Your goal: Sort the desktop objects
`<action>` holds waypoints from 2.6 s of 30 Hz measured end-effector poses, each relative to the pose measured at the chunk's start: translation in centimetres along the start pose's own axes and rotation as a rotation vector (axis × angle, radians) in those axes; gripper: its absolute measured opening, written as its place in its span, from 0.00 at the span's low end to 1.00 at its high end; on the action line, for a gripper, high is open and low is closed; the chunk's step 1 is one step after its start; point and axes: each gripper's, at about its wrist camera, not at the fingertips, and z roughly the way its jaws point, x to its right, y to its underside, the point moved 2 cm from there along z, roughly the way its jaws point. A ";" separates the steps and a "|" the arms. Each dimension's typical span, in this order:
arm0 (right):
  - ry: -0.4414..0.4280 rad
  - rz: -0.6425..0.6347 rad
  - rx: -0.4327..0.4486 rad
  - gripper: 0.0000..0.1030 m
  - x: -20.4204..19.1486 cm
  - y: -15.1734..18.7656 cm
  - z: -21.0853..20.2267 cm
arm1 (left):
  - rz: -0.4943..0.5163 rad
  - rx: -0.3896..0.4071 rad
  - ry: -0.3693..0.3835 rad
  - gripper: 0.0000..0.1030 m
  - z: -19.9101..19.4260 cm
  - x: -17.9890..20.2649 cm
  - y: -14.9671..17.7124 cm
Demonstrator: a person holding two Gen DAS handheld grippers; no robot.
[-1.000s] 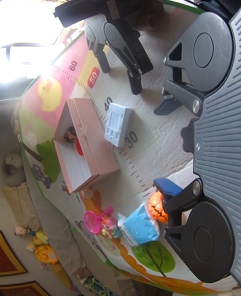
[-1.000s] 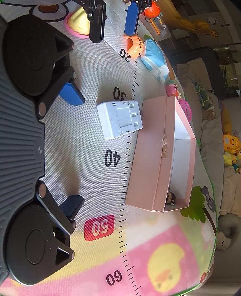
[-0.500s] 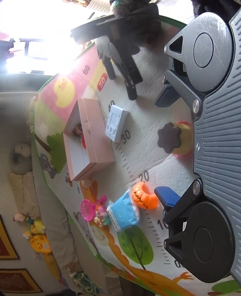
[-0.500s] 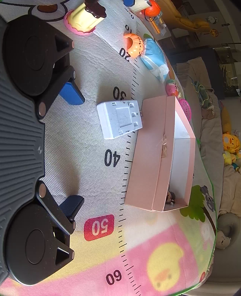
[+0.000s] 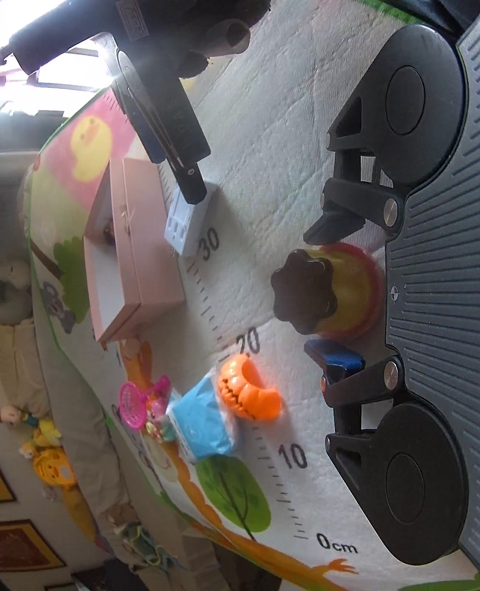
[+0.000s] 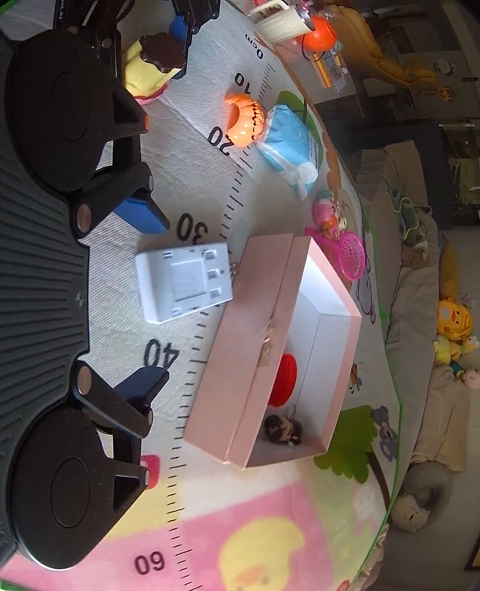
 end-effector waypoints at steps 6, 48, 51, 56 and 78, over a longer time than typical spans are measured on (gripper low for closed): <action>-0.012 -0.031 -0.064 0.58 -1.3 -2.3 4.6 | -0.039 -0.002 0.022 0.70 -0.5 -1.0 0.2; 0.080 0.198 0.108 0.48 10.7 -14.2 -2.7 | -0.063 0.326 -0.072 0.89 1.4 -5.3 -15.8; 0.082 0.174 0.072 0.48 9.6 -14.6 -0.4 | -0.107 0.260 -0.087 0.91 1.4 -7.4 -11.7; 0.002 0.159 0.017 0.48 5.2 -17.8 3.2 | -0.132 0.209 -0.131 0.93 1.8 -10.0 -6.8; 0.272 -0.203 -0.311 0.07 -6.3 -23.4 24.6 | -0.329 0.268 0.008 0.97 1.7 -14.1 -1.3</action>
